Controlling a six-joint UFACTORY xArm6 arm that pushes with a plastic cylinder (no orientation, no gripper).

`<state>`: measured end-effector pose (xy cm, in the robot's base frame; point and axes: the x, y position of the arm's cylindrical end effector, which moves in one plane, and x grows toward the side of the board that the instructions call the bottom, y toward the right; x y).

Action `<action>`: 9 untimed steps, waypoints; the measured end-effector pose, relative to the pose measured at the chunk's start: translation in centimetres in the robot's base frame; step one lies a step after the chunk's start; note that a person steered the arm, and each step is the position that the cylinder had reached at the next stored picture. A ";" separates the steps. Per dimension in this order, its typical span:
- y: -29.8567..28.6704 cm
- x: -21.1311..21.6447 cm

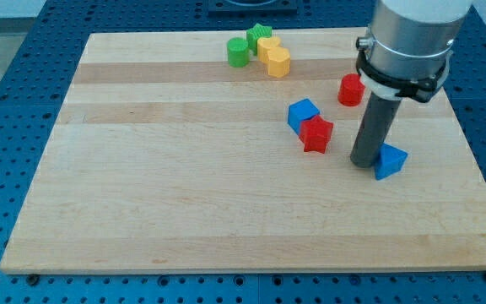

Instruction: Move the blue triangle towards the bottom right

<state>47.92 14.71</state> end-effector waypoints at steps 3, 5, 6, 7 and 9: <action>3.6 -1.0; 6.2 -1.1; 6.2 0.7; 6.2 2.8; 6.8 0.8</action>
